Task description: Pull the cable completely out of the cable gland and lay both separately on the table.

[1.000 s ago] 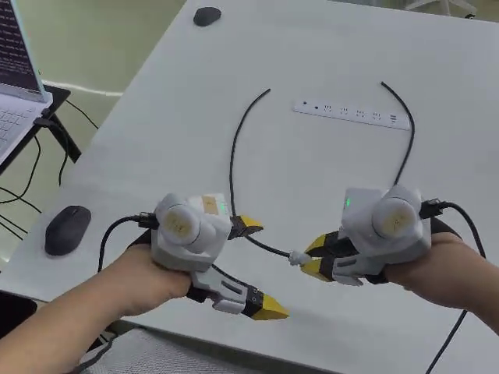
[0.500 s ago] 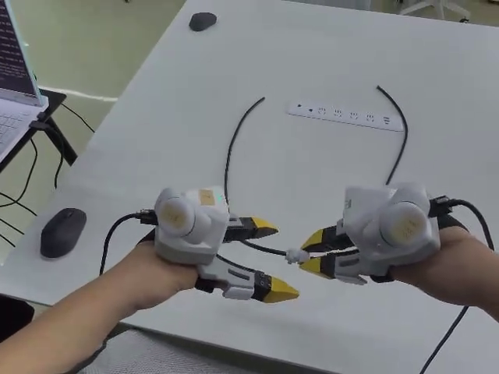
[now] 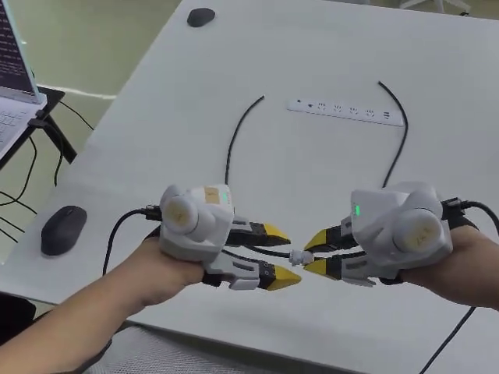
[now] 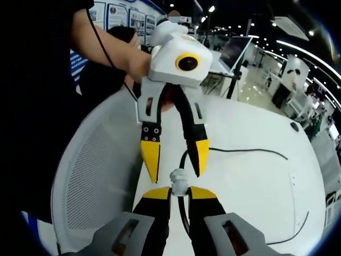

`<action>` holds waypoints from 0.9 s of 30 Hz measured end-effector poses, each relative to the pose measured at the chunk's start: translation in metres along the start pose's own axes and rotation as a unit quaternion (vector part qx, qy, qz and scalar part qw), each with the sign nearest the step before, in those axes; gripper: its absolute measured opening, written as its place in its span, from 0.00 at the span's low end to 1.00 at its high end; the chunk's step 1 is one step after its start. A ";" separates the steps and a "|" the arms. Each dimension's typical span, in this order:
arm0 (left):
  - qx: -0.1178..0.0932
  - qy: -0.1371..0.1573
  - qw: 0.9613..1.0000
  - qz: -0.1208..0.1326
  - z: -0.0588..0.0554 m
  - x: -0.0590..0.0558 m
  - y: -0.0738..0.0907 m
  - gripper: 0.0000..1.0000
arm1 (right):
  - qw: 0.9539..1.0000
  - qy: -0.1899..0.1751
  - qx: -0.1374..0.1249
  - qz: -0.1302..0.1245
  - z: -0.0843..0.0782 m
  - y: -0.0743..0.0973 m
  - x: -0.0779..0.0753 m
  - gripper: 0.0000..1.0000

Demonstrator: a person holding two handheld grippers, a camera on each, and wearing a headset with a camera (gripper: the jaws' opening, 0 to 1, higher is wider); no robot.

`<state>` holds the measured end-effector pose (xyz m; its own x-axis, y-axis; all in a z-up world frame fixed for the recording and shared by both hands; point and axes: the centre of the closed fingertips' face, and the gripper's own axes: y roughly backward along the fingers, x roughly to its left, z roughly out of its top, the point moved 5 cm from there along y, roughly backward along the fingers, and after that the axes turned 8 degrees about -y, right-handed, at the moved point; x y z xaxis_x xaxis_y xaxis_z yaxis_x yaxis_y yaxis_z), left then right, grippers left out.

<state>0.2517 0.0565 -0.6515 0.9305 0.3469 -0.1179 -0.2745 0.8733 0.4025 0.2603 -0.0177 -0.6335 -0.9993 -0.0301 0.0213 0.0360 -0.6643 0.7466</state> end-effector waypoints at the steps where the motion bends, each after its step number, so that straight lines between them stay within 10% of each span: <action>1: 0.000 -0.001 1.000 -0.002 0.000 0.000 -0.001 0.31 | 1.000 0.001 -0.001 0.001 0.000 0.000 0.000 0.06; 27: -0.004 -0.021 0.999 -0.023 0.001 -0.005 -0.005 0.16 | 1.000 0.000 -0.007 0.029 -0.008 0.001 0.003 0.07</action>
<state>0.2484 0.0497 -0.6523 0.9517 0.2909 -0.0981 -0.2323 0.8912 0.3896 0.2570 -0.0249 -0.6383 -0.9956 -0.0690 0.0633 0.0932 -0.6720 0.7347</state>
